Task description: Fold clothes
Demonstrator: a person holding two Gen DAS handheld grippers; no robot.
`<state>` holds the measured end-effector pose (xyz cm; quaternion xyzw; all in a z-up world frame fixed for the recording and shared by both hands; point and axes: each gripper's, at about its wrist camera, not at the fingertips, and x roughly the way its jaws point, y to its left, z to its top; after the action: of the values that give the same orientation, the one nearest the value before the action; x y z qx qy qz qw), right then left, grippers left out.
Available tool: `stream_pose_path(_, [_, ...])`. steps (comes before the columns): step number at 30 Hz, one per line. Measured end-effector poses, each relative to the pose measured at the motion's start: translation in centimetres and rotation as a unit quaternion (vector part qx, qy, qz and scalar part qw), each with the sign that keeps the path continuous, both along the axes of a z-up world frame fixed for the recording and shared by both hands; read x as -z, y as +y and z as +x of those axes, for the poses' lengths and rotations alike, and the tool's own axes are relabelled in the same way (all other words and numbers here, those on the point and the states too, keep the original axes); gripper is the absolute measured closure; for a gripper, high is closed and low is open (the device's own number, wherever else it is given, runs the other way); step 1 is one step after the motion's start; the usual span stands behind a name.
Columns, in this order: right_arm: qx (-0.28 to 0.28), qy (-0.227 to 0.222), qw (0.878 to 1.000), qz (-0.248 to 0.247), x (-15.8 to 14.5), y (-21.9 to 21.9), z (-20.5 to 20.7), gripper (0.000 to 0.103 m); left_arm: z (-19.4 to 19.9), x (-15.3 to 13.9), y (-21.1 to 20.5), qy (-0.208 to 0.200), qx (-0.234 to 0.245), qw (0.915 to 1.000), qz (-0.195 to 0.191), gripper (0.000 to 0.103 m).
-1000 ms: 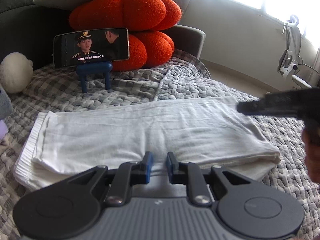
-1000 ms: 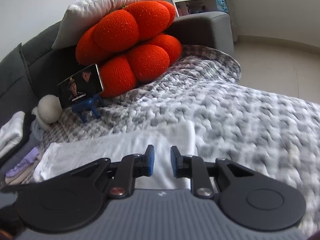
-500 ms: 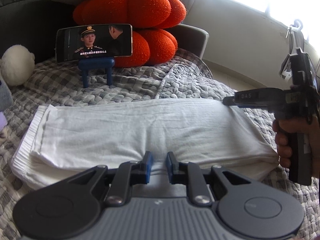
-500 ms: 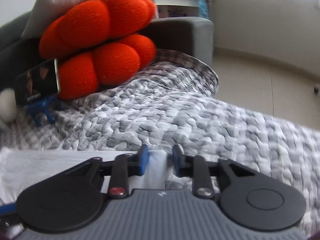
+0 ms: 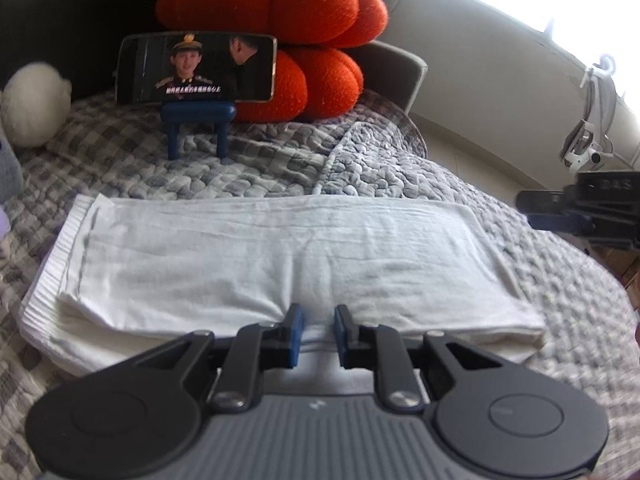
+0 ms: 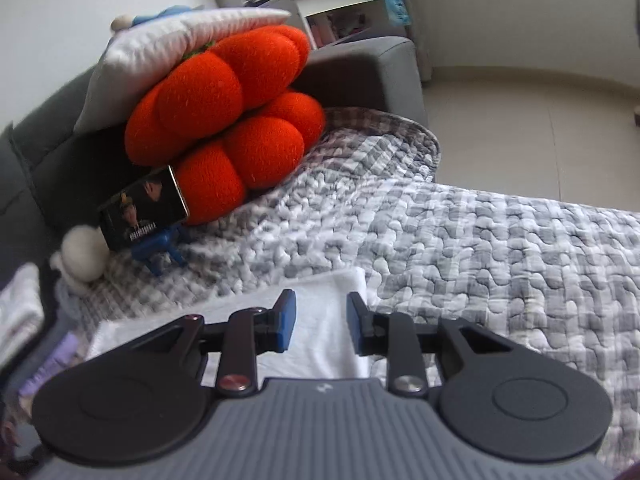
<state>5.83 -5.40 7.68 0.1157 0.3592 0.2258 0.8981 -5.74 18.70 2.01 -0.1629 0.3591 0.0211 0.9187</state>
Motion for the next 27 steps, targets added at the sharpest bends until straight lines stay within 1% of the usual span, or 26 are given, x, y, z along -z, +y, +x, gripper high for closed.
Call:
stream_pose_path(1, [0.009, 0.005, 1.000, 0.008, -0.6, 0.0, 0.0, 0.067, 0.0, -0.6, 0.1, -0.002, 0.001, 0.9999, -0.011, 0.081])
stream_pose_path(4, [0.031, 0.011, 0.998, 0.048, -2.8, -0.4, -0.5, 0.067, 0.0, -3.1, -0.2, -0.014, -0.003, 0.9999, -0.004, 0.079])
stream_pose_path(6, [0.056, 0.017, 0.996, 0.071, -4.2, -0.6, -0.7, 0.067, 0.4, -5.0, -0.1, -0.017, -0.013, 0.9997, -0.007, 0.077])
stream_pose_path(8, [0.085, 0.041, 0.990, 0.108, -4.8, -1.1, -1.0, 0.067, 1.1, -7.3, -0.3, -0.026, -0.016, 0.9996, 0.001, 0.072])
stream_pose_path(9, [0.098, 0.055, 0.985, 0.133, -4.8, -1.4, -1.3, 0.066, 1.4, -8.5, -0.5, -0.031, -0.018, 0.9993, 0.012, 0.067])
stream_pose_path(10, [0.105, 0.067, 0.980, 0.153, -4.7, -1.5, -1.6, 0.066, 1.7, -9.6, -0.6, -0.034, -0.023, 0.9990, 0.021, 0.063])
stream_pose_path(12, [0.093, 0.087, 0.980, 0.154, -3.6, -1.3, -1.9, 0.066, 2.3, -11.8, -0.8, -0.038, -0.032, 0.9980, 0.038, 0.061])
stream_pose_path(15, [0.072, 0.118, 0.981, 0.138, -1.2, -1.3, -2.2, 0.066, 2.8, -13.7, -0.6, -0.029, -0.042, 0.9986, 0.012, 0.061])
stream_pose_path(16, [0.072, 0.130, 0.980, 0.133, -0.2, -1.6, -2.3, 0.066, 3.0, -13.8, -0.7, -0.025, -0.046, 0.9986, 0.002, 0.061])
stream_pose_path(18, [0.067, 0.157, 0.977, 0.126, 1.7, -2.3, -2.2, 0.066, 3.0, -13.6, -1.3, -0.018, -0.050, 0.9985, -0.012, 0.061])
stream_pose_path(20, [0.060, 0.169, 0.977, 0.116, 2.7, -2.7, -2.1, 0.066, 3.0, -12.0, -2.5, -0.012, -0.051, 0.9986, 0.000, 0.061])
stream_pose_path(22, [0.060, 0.178, 0.975, 0.119, 3.3, -3.2, -2.1, 0.066, 2.9, -9.2, -3.5, 0.012, -0.048, 0.9988, 0.008, 0.062])
stream_pose_path(23, [0.060, 0.183, 0.974, 0.121, 3.6, -3.5, -2.1, 0.066, 3.0, -7.5, -4.0, 0.029, -0.038, 0.9988, 0.012, 0.062])
stream_pose_path(24, [0.060, 0.187, 0.974, 0.118, 3.8, -3.6, -2.1, 0.066, 3.2, -5.9, -4.5, 0.043, -0.026, 0.9985, 0.023, 0.062])
stream_pose_path(26, [0.057, 0.195, 0.973, 0.108, 4.2, -3.6, -2.1, 0.066, 3.2, -3.5, -5.1, 0.055, -0.015, 0.9964, 0.062, 0.062])
stream_pose_path(27, [0.054, 0.200, 0.973, 0.103, 4.4, -3.5, -2.2, 0.066, 3.2, -2.8, -5.0, 0.061, -0.012, 0.9960, 0.064, 0.062])
